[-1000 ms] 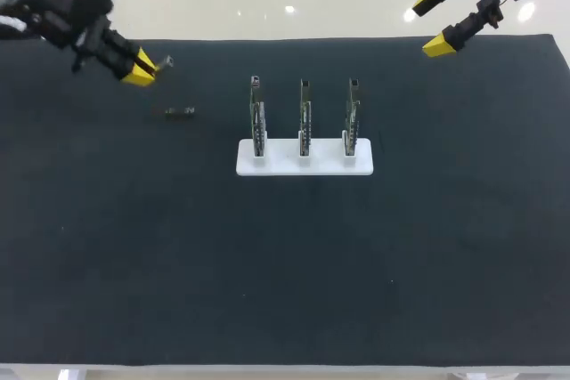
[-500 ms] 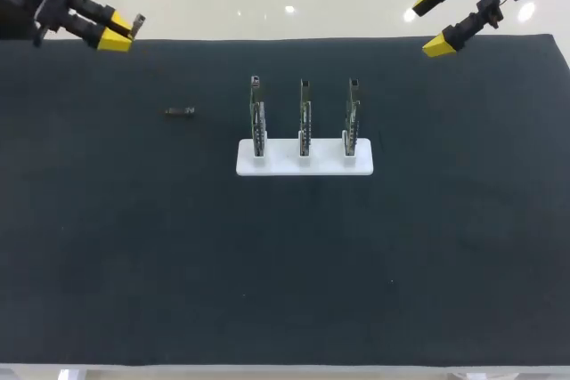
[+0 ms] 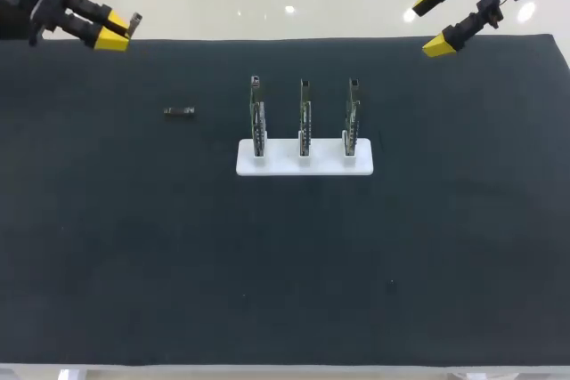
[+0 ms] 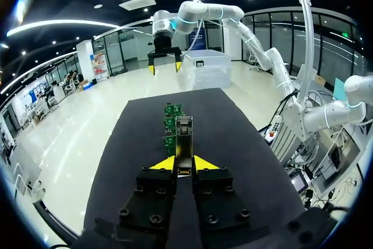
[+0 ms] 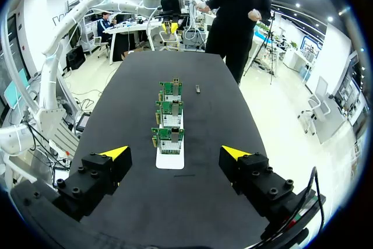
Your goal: Pick up the optical module with the left hand, and insert it into the network port with the right hand.
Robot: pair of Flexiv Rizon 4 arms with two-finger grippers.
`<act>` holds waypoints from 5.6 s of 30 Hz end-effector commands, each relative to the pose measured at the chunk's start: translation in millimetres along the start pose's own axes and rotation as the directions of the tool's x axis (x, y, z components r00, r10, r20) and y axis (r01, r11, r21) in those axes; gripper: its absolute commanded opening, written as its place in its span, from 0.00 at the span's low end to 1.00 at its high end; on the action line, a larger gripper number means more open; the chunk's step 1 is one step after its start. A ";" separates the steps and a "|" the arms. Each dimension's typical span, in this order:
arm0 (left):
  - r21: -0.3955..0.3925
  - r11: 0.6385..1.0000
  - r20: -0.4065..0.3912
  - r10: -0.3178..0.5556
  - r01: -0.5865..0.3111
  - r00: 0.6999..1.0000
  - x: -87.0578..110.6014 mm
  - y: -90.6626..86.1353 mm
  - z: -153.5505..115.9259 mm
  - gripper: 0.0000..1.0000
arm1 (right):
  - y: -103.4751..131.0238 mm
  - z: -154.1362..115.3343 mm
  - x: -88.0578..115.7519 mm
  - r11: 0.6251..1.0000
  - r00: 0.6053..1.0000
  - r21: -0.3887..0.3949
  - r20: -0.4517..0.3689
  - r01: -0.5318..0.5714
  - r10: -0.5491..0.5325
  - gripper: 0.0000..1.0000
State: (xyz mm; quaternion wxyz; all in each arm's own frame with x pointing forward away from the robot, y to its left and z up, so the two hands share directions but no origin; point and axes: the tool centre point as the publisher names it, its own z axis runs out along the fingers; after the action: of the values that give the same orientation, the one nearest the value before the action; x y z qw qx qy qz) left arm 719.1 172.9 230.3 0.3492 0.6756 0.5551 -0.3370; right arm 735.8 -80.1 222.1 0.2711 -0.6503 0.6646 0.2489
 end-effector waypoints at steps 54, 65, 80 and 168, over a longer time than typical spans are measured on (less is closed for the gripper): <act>-0.066 0.998 0.477 0.016 0.018 0.879 -79.0 27.7 185.9 0.00 | 0.6 0.3 0.2 1.000 1.000 0.002 0.001 0.001 -0.001 1.00; -0.043 0.999 0.464 0.010 0.011 0.886 -76.4 25.7 192.4 0.00 | 0.6 0.3 0.2 1.000 1.000 0.002 0.001 0.001 -0.001 1.00; -0.043 0.999 0.464 0.010 0.011 0.886 -76.4 25.7 192.4 0.00 | 0.6 0.3 0.2 1.000 1.000 0.002 0.001 0.001 -0.001 1.00; -0.043 0.999 0.464 0.010 0.011 0.886 -76.4 25.7 192.4 0.00 | 31.3 124.5 -158.3 0.991 0.995 0.087 0.005 -0.100 0.100 0.58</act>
State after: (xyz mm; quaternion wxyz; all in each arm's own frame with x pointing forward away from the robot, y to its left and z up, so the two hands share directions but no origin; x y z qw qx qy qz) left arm 719.0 -32.7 195.9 0.4862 0.5676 0.4635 -0.4760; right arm 707.8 121.5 237.2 0.2893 -0.6024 0.7072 0.2309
